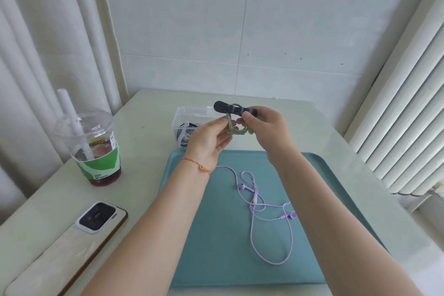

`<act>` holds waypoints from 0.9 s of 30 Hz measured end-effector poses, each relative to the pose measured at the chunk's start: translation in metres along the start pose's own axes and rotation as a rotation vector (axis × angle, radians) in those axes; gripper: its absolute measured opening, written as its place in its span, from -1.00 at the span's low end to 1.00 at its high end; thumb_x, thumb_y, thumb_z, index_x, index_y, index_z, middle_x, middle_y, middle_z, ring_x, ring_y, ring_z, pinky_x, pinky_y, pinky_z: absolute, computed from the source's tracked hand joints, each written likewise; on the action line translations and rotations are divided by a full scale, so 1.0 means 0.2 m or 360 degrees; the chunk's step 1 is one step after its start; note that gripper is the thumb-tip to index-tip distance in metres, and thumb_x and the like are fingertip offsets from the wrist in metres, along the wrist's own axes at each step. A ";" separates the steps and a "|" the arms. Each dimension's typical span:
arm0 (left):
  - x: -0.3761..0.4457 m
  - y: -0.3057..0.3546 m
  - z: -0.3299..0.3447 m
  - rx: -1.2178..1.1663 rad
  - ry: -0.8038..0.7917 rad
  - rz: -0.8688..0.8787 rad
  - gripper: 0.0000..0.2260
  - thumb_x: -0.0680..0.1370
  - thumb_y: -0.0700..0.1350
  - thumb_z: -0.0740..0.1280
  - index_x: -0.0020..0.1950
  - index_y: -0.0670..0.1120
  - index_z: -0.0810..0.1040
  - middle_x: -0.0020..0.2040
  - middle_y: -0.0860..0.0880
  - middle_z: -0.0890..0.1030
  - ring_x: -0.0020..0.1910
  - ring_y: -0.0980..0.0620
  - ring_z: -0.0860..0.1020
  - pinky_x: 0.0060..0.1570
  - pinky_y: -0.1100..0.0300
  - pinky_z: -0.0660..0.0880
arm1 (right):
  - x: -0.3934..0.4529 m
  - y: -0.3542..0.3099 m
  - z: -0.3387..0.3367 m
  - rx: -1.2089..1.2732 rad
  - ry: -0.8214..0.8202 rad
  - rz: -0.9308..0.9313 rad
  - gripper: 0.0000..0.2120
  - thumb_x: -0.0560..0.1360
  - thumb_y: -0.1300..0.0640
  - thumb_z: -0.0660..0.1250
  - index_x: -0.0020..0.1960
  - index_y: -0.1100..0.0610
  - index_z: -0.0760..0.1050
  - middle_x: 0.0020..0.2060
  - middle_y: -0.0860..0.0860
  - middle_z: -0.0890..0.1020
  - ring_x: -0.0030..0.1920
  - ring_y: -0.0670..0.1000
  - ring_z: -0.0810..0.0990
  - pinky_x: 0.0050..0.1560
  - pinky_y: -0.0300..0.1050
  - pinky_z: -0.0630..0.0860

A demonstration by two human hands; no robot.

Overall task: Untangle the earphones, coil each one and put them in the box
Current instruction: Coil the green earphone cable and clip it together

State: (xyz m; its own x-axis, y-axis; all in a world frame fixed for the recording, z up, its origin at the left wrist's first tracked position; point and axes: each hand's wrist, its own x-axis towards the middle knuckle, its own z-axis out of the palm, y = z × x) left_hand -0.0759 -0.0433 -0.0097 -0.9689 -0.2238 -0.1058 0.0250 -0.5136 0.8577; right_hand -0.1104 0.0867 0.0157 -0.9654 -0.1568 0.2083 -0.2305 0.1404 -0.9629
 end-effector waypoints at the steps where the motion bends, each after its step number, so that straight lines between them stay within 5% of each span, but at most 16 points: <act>1: -0.01 0.01 -0.02 0.0071 0.0011 0.0017 -0.90 0.58 -0.14 0.32 0.03 -0.12 0.61 -0.10 -0.07 0.67 -0.15 0.06 0.64 -0.07 0.23 0.49 | 0.00 0.00 0.01 -0.0015 -0.0014 -0.0002 -0.87 0.55 0.17 0.32 -0.01 0.22 0.59 -0.20 0.03 0.71 -0.24 -0.02 0.51 -0.21 -0.18 0.42; 7: -0.02 0.16 -0.22 0.0682 0.0330 0.0370 -0.88 0.48 -0.18 0.43 -0.25 -0.02 0.67 -0.22 -0.10 0.68 -0.20 -0.02 0.60 -0.04 0.13 0.51 | 0.07 -0.06 0.12 -0.0216 -0.0120 -0.0002 -0.92 0.54 0.17 0.32 -0.09 0.13 0.58 -0.27 -0.01 0.68 -0.31 -0.05 0.50 -0.23 -0.20 0.40; 11: 0.06 0.22 -0.36 0.1342 0.0616 0.0724 -0.88 0.49 -0.16 0.36 -0.07 0.01 0.66 -0.06 0.05 0.67 -0.03 0.07 0.59 0.06 0.23 0.46 | 0.21 -0.09 0.17 -0.0424 -0.0005 -0.0022 -0.88 0.51 0.16 0.31 -0.07 0.18 0.60 -0.33 0.06 0.59 -0.41 -0.07 0.39 -0.40 -0.22 0.28; 15: 0.15 0.16 -0.44 0.1869 0.0582 0.0802 -0.83 0.48 -0.17 0.34 -0.01 0.03 0.65 0.10 -0.02 0.61 0.18 -0.05 0.49 0.16 0.15 0.36 | 0.34 -0.04 0.22 -0.0608 -0.0074 0.0096 -0.87 0.49 0.19 0.32 0.00 0.16 0.62 -0.34 0.07 0.56 -0.41 -0.03 0.40 -0.41 -0.22 0.31; 21: 0.22 0.09 -0.45 0.2163 0.0598 0.1009 -0.86 0.48 -0.16 0.34 -0.08 0.00 0.69 -0.03 -0.01 0.65 0.09 -0.13 0.47 0.02 0.12 0.31 | 0.51 0.04 0.26 -0.0994 -0.0166 0.0015 -0.84 0.50 0.16 0.32 0.05 0.14 0.60 -0.23 -0.05 0.54 -0.24 -0.03 0.47 -0.31 -0.21 0.37; 27: 0.25 0.06 -0.45 0.2104 0.0672 0.1006 -0.88 0.46 -0.14 0.34 -0.21 0.00 0.65 -0.18 0.01 0.61 0.06 -0.13 0.42 -0.07 0.11 0.30 | 0.57 0.10 0.28 -0.1481 -0.0410 0.0028 -0.79 0.51 0.07 0.33 0.02 0.15 0.65 -0.02 0.10 0.65 -0.03 0.08 0.53 0.01 -0.06 0.48</act>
State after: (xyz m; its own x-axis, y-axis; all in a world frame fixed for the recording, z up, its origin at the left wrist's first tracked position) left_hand -0.1019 -0.1344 -0.0499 -0.7394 -0.4463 0.5041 -0.0582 0.7883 0.6126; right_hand -0.2180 0.0162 0.0109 -0.9389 -0.3413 0.0441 -0.3273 0.8460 -0.4210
